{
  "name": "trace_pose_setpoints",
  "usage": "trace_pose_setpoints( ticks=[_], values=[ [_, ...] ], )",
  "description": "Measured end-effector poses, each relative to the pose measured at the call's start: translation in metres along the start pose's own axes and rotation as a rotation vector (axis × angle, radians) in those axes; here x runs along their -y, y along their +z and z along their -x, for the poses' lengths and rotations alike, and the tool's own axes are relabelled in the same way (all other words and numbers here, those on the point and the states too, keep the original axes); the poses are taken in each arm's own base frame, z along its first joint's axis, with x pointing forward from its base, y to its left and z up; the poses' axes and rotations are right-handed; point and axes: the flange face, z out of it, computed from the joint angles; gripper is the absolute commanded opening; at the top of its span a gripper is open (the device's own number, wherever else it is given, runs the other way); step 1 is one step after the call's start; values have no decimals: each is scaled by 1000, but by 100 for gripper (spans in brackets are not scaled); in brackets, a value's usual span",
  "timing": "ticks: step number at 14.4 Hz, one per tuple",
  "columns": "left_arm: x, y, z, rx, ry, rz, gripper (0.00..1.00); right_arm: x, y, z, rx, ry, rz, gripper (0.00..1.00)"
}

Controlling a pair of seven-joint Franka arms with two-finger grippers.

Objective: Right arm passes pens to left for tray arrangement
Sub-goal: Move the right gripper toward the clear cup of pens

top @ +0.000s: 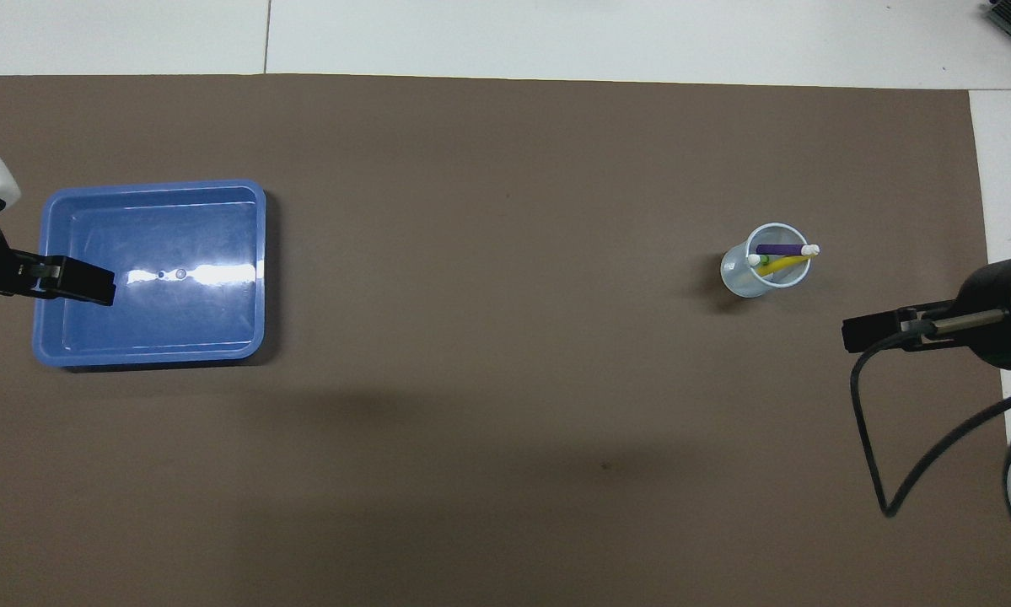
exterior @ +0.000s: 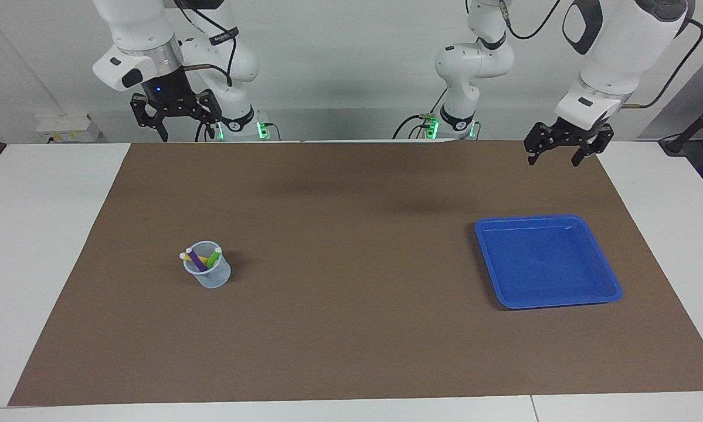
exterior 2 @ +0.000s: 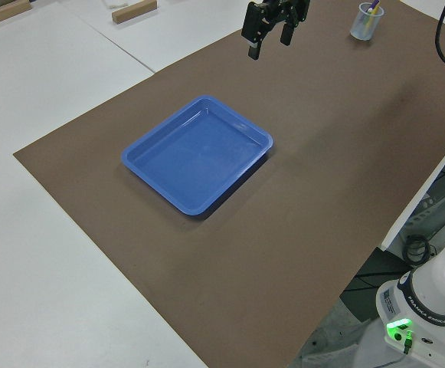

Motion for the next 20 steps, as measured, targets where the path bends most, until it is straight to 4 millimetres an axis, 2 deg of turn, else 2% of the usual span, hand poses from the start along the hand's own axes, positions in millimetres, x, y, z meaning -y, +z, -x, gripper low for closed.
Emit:
trace_pose_setpoints(
  ticks=[17,20],
  values=[
    [2,0,0,0,-3,0,100,0,1,4,10,3,3,100],
    [2,1,1,3,-3,0,100,-7,2,3,5,-24,1,100]
  ],
)
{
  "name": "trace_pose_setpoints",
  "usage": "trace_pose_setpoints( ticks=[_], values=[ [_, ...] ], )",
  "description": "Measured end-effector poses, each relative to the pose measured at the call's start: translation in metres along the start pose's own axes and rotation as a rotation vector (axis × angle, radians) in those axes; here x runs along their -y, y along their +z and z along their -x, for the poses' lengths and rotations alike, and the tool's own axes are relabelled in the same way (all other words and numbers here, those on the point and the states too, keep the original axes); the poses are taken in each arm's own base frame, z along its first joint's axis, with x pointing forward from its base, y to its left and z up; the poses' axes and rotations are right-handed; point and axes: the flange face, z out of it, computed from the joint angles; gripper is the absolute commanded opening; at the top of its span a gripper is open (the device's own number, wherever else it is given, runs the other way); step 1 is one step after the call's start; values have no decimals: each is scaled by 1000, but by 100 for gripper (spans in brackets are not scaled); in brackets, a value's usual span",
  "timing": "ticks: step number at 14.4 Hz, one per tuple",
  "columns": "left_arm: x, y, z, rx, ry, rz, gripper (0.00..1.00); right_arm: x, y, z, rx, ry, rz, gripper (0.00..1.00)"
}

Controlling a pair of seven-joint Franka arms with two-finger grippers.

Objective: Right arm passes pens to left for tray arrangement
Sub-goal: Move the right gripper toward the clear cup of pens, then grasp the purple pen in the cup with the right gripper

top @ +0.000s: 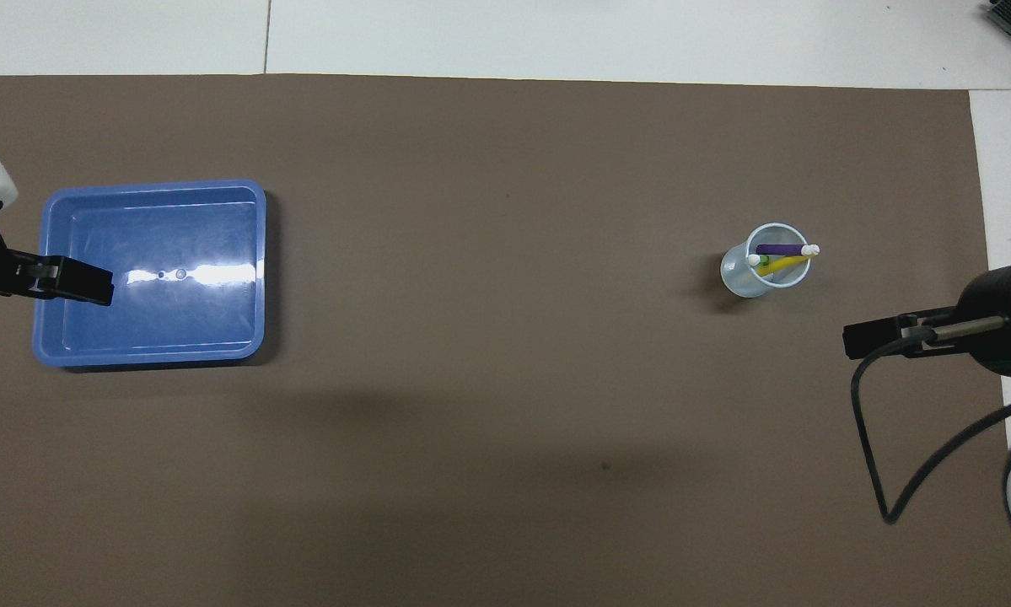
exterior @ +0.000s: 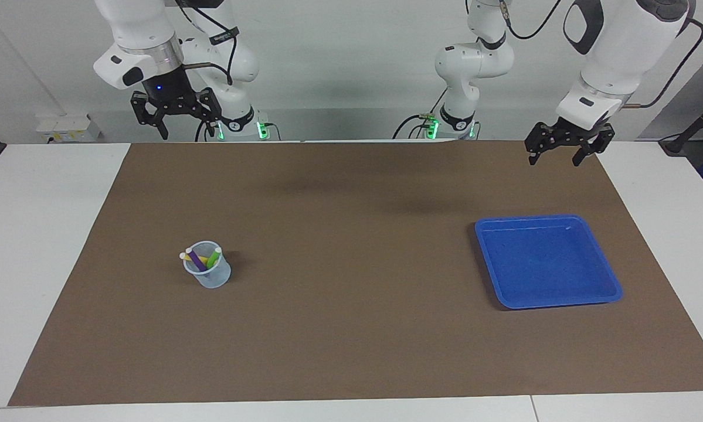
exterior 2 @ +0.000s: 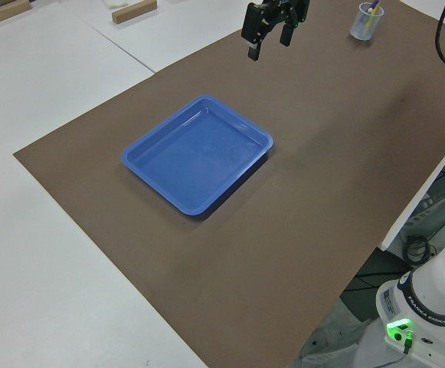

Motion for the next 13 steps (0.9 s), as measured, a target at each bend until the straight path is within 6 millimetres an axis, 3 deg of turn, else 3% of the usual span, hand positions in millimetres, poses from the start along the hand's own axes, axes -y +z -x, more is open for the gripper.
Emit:
trace_pose_setpoints(
  ticks=[5,9,13],
  values=[
    [-1,5,3,12,0,0,100,-48,33,-13,-32,-44,-46,100],
    [-1,6,6,14,0,0,100,-58,70,-38,-66,-53,-66,100],
    [-1,9,6,20,1,0,100,-71,126,-69,-86,-63,-101,100]
  ],
)
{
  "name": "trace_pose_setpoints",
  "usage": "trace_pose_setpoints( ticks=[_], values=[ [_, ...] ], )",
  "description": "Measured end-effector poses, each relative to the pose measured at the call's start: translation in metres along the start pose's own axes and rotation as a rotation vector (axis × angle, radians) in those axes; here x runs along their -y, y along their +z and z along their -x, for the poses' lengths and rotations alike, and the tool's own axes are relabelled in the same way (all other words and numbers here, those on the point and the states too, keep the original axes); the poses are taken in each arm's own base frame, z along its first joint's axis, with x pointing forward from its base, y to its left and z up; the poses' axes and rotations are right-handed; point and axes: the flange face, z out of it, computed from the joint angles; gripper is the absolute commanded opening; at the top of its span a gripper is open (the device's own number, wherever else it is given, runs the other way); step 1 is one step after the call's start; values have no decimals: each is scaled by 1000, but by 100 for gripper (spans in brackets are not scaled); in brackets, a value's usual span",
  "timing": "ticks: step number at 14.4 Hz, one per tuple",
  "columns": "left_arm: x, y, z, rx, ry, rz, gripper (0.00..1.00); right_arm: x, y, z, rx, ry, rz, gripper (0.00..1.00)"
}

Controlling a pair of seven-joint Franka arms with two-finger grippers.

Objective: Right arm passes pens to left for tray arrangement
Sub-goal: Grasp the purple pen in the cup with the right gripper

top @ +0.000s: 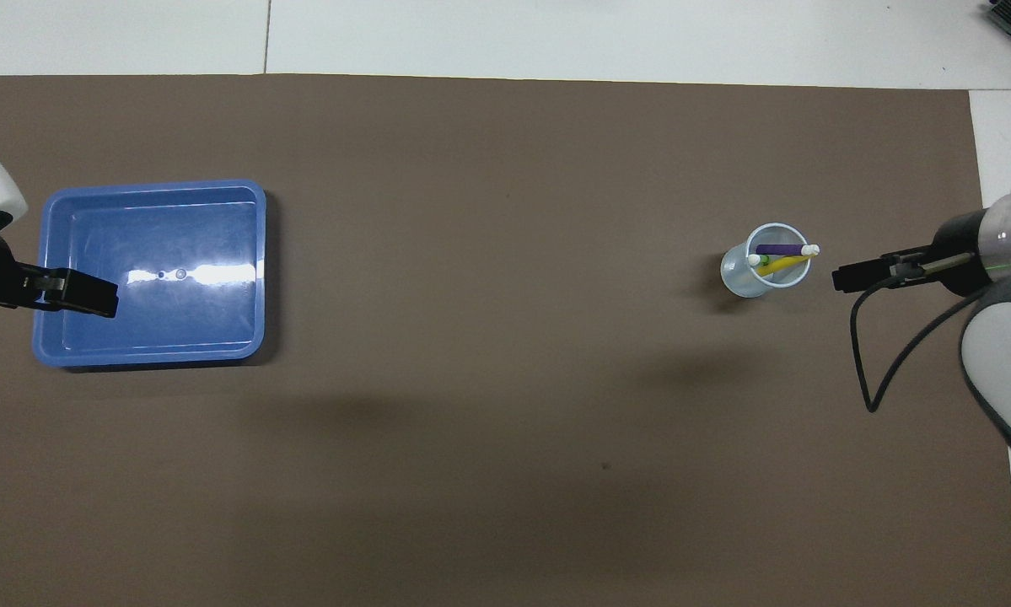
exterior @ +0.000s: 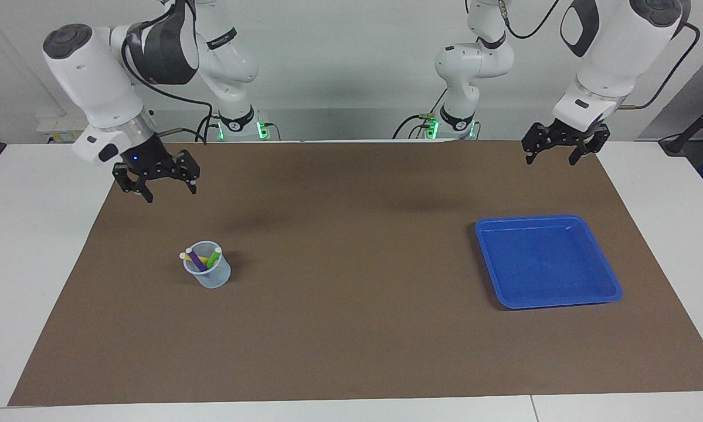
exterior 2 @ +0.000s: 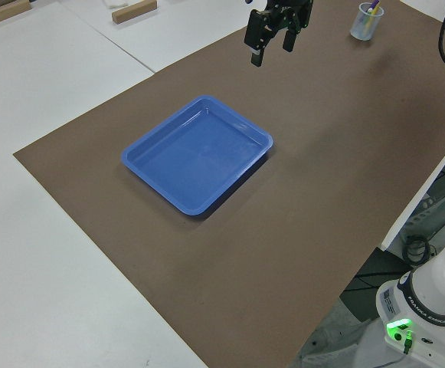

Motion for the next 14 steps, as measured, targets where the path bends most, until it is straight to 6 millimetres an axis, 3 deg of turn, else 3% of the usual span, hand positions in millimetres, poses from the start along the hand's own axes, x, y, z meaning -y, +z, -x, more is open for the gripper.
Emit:
trace_pose_setpoints(
  ticks=[2,6,11,14],
  values=[
    [0,2,0,2,0,0,100,-9,29,-11,-4,-4,-19,99],
    [0,2,2,1,0,0,100,-7,73,-26,-20,-30,-43,84],
    [0,2,2,1,0,0,100,15,95,-30,-50,-94,-6,74],
    [0,2,2,1,0,0,100,12,101,-30,-45,-112,11,73]
  ],
)
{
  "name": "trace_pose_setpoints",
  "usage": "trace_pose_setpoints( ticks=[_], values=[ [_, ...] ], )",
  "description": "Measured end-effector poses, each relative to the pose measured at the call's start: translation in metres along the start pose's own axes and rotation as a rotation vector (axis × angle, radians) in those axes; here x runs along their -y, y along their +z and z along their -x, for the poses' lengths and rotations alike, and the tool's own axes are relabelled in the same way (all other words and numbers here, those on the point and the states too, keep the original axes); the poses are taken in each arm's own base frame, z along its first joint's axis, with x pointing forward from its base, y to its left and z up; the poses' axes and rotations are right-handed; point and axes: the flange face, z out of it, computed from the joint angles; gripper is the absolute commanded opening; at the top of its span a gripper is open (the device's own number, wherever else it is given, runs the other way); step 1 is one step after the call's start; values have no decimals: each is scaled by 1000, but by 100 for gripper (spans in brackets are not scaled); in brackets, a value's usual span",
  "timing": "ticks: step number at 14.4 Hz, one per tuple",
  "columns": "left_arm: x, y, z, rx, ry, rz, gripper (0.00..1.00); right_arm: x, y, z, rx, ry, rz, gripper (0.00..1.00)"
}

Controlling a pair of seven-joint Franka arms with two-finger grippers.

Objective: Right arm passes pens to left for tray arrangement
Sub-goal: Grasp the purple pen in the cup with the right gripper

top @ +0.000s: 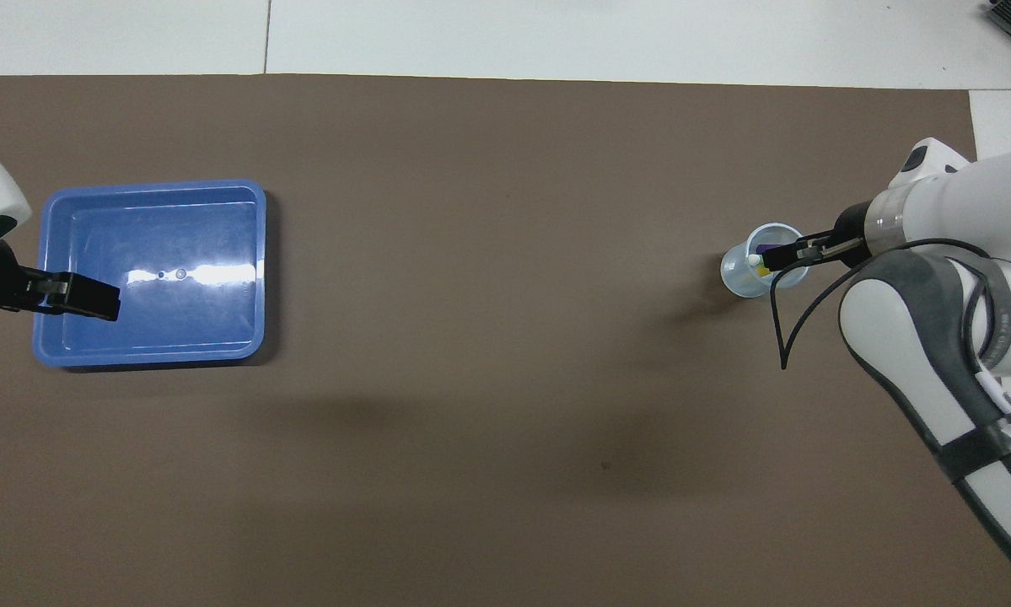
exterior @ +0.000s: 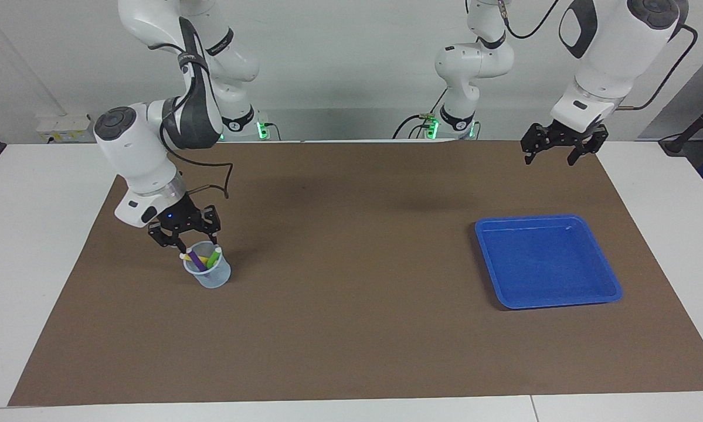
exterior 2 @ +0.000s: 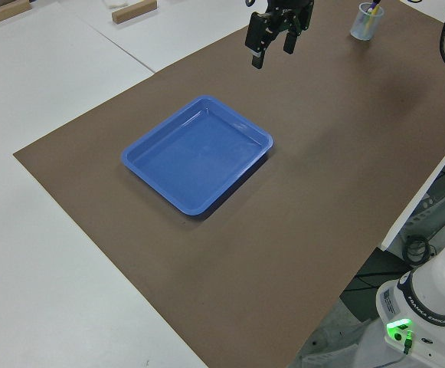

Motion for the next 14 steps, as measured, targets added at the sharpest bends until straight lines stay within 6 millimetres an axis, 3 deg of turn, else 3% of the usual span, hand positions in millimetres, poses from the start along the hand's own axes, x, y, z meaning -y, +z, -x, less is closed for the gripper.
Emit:
trace_pose_setpoints(
  ticks=[3,7,14],
  values=[
    [0,0,0,-1,0,0,100,-6,1,2,3,-29,7,73],
    [0,5,1,-5,1,-1,100,-10,0,3,3,-37,9,63],
    [-1,5,3,-14,1,-3,100,-11,6,0,-9,-37,8,56]
  ],
)
